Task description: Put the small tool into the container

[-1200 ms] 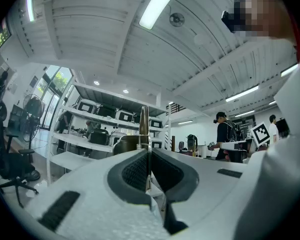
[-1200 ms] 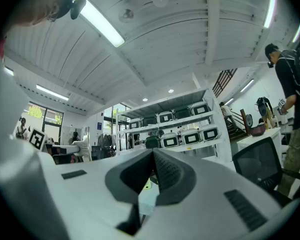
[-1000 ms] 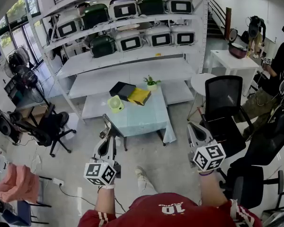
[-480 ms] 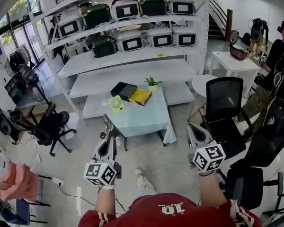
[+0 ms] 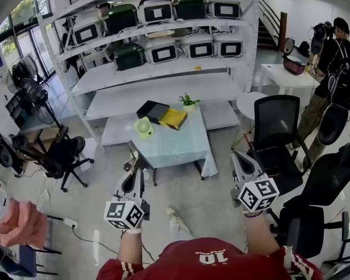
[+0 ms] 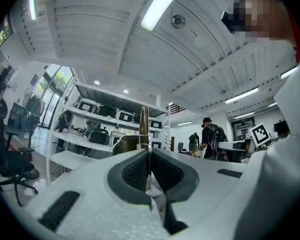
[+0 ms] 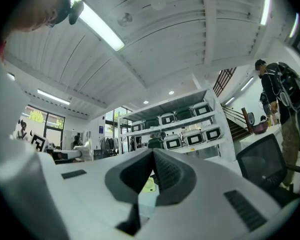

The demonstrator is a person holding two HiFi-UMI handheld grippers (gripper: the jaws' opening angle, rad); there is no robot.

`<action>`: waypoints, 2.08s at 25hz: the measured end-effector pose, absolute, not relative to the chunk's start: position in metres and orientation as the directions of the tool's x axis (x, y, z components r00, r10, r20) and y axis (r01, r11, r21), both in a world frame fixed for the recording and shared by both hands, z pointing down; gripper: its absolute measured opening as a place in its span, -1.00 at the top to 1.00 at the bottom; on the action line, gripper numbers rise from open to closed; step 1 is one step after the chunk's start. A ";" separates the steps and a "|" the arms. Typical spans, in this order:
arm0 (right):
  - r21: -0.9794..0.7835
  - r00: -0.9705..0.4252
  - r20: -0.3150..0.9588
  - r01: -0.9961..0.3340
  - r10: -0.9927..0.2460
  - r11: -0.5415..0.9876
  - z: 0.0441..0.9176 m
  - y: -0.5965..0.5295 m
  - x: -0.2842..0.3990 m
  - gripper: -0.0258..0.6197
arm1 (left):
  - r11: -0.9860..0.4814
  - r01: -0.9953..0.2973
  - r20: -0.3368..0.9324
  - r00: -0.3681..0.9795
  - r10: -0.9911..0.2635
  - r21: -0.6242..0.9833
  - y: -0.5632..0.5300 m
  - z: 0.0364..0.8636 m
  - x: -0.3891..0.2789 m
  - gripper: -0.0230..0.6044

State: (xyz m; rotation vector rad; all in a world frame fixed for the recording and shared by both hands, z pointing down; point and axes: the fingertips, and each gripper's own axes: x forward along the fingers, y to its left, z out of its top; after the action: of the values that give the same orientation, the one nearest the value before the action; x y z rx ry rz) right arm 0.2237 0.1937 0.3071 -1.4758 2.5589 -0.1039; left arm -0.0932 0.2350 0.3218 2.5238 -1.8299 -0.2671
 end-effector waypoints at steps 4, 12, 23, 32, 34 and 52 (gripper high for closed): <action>-0.150 -0.486 -0.118 -0.853 -0.866 0.499 0.309 0.197 0.225 0.91 | -0.322 -0.940 -0.131 0.308 -0.942 0.108 0.236 0.321 -0.090 0.92; -0.143 -0.479 -0.103 -0.860 -0.872 0.489 0.312 0.200 0.231 0.91 | -0.363 -0.928 -0.136 0.350 -0.927 0.082 0.240 0.318 -0.076 0.92; -0.140 -0.501 -0.103 -0.848 -0.859 0.511 0.311 0.200 0.228 0.91 | -0.381 -0.924 -0.125 0.375 -0.918 0.027 0.243 0.314 -0.064 0.92; -0.150 -0.506 -0.097 -0.844 -0.857 0.515 0.315 0.201 0.231 0.91 | -0.400 -0.916 -0.117 0.395 -0.911 0.024 0.243 0.314 -0.053 0.92; -0.151 -0.509 -0.092 -0.842 -0.856 0.518 0.317 0.201 0.230 0.91 | -0.401 -0.916 -0.114 0.396 -0.911 0.022 0.244 0.313 -0.053 0.92; -0.048 -0.569 -0.062 -0.819 -0.820 0.572 0.306 0.179 0.203 0.91 | -0.377 -0.926 -0.101 0.374 -0.922 0.009 0.244 0.310 -0.069 0.92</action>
State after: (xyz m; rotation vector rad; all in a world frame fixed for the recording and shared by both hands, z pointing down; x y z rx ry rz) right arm 0.2028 0.1791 0.3057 -1.4179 2.7160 -0.0216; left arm -0.0687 0.2439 0.3103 2.6442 -1.7796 -0.1427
